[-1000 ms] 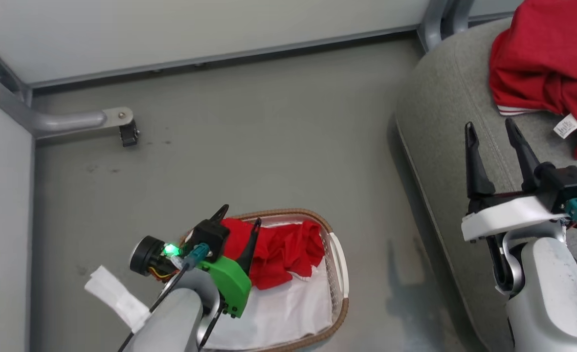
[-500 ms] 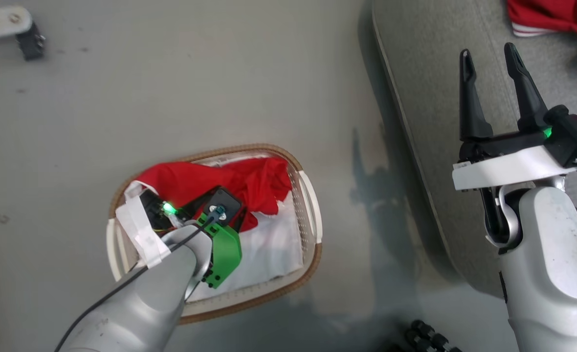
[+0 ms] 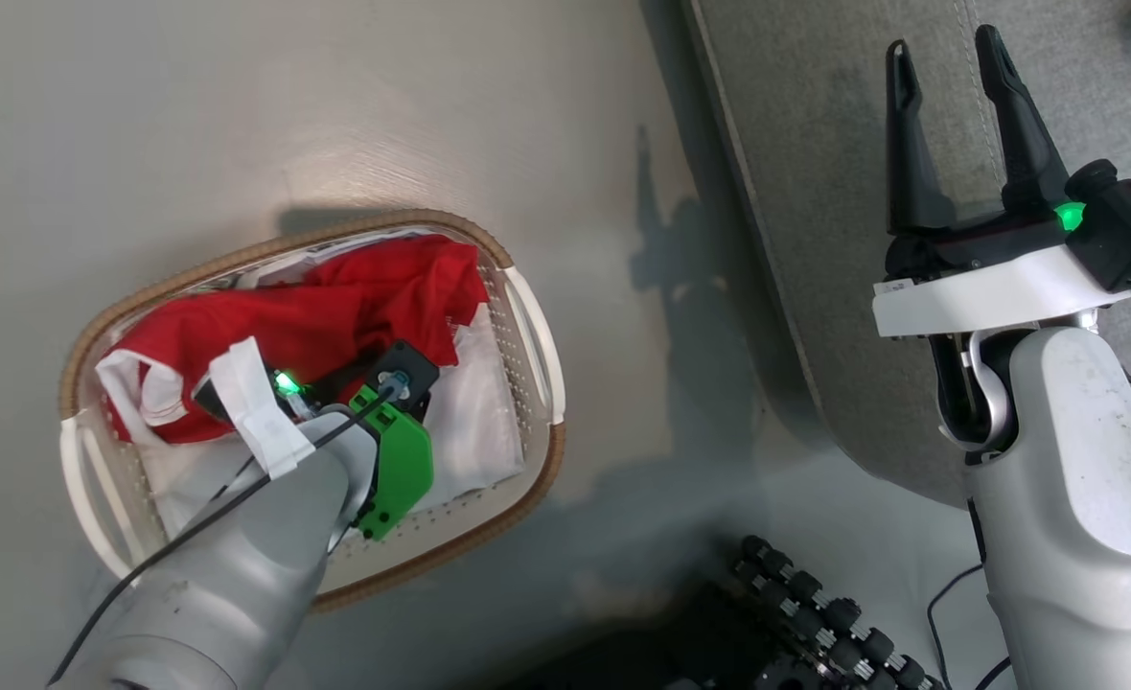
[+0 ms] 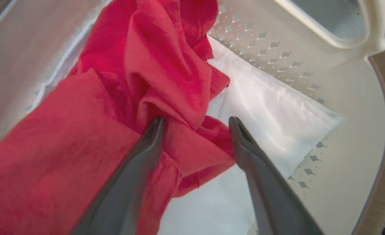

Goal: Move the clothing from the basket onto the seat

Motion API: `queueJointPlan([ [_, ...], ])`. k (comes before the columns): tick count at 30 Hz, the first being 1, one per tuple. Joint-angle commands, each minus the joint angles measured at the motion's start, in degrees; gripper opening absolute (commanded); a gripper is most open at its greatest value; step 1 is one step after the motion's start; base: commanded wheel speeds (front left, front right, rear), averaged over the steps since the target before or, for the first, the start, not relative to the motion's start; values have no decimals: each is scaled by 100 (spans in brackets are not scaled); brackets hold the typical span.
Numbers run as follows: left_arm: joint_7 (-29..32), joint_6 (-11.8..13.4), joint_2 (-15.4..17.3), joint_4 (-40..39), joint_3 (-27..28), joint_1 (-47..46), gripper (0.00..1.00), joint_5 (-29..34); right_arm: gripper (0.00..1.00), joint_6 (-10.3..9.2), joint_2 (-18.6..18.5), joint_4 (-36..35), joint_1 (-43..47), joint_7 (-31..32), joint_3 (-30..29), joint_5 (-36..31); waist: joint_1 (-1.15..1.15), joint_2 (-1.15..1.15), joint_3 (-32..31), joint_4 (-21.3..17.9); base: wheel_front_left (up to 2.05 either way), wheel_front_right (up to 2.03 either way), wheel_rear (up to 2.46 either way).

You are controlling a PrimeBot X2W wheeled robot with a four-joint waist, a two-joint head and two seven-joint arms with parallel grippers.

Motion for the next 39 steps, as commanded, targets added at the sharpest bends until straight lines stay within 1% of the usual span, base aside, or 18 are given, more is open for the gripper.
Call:
queueJointPlan([
  [1,34,-11,80,82,3,-161,100,-25,100,-8,-9,-27,-42,-14,21,45,-1,0,155,-169,0,0,0],
  [3,98,4,90,174,-6,-176,100,-43,100,-8,-8,-16,-32,-14,44,69,-1,0,155,-197,0,0,0],
  [4,149,45,94,226,-11,-192,83,-51,100,-8,-9,-5,-22,-14,51,72,-1,0,148,-213,0,0,0],
  [5,167,75,103,257,-15,-209,50,-52,100,-8,-9,3,-16,-14,57,69,-1,0,144,-225,0,0,0],
  [6,195,115,114,282,-14,-228,31,-60,100,-8,-9,12,-11,-14,60,68,-1,0,138,-237,0,0,0],
  [7,227,160,125,310,-18,-243,0,-63,100,-8,-9,20,-5,-14,60,63,-1,0,127,-249,0,0,0],
  [10,244,192,99,349,-30,-215,0,-85,100,-8,-9,46,39,-14,35,24,-1,0,69,-249,0,0,0],
  [15,-104,142,-47,295,-58,-104,0,-163,100,-8,-9,135,153,-14,-36,-54,-1,0,-150,-140,0,0,0],
  [17,-348,105,-93,219,-107,-31,0,-145,100,-8,-11,189,204,-14,-73,-97,-1,0,-287,-57,0,0,0],
  [20,-672,74,-132,94,-30,90,0,-295,100,-8,-12,332,295,-14,-133,-226,-1,0,-542,114,0,0,0],
  [25,-935,43,-88,-228,106,378,0,-483,100,-8,-14,581,457,-14,-252,-428,-1,0,-1099,353,0,0,0],
  [29,-971,58,43,-806,200,600,0,-535,100,-8,-14,698,643,-14,-371,-613,-1,0,-1573,558,0,0,0],
  [34,-971,117,400,-1900,368,1008,0,-514,100,-8,-16,864,994,-14,-489,-825,-1,0,-2322,839,0,0,0],
  [39,-973,103,743,-2727,397,1196,0,-495,100,-8,-16,1009,1352,-14,-553,-978,-1,0,-3014,1049,0,0,0],
])
